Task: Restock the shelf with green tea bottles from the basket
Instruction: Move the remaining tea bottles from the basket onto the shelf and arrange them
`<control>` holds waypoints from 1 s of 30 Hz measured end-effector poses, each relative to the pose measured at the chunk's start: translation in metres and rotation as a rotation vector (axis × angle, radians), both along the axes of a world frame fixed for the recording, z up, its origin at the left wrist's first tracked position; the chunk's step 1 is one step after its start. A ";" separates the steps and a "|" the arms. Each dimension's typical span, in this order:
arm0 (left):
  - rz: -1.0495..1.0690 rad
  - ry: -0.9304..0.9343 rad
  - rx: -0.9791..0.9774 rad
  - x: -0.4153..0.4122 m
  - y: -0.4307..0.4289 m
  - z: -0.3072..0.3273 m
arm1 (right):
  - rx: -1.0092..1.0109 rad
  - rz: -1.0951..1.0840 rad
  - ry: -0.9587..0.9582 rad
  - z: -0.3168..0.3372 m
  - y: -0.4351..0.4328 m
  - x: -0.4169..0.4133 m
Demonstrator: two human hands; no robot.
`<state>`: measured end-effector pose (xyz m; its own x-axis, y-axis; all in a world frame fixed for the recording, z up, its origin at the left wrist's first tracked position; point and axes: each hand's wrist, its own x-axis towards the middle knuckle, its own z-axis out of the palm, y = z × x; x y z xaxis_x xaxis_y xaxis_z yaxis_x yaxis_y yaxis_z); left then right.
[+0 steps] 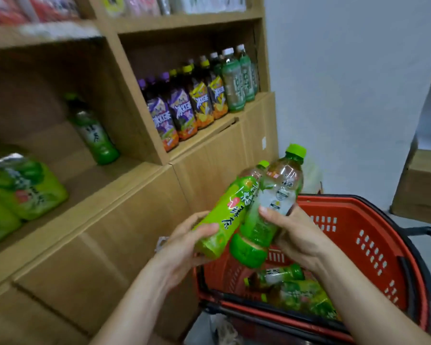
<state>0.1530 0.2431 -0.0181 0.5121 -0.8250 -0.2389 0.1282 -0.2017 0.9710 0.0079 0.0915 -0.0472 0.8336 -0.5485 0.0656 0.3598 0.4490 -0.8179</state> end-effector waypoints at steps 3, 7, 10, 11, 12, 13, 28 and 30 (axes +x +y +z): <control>-0.063 -0.216 -0.011 0.001 0.021 0.025 | -0.143 0.056 -0.016 0.027 0.021 0.012; 0.171 -0.306 -0.025 0.007 0.044 0.039 | -0.312 0.159 0.017 0.052 0.049 0.036; 0.329 -0.418 -0.108 0.019 0.069 0.044 | -0.389 0.196 0.025 0.070 0.068 0.060; 0.377 -0.432 -0.145 0.024 0.076 0.048 | -0.400 0.196 0.020 0.078 0.074 0.068; 0.420 -0.419 -0.191 0.031 0.082 0.053 | -0.415 0.186 0.015 0.085 0.078 0.079; 0.449 -0.384 -0.243 0.041 0.088 0.059 | -0.433 0.169 0.011 0.092 0.082 0.089; 0.714 -0.514 -0.261 0.179 0.097 0.082 | -0.861 -0.224 0.110 0.144 0.091 0.238; 0.707 -0.512 -0.248 0.187 0.095 0.077 | -0.898 -0.240 0.135 0.138 0.089 0.254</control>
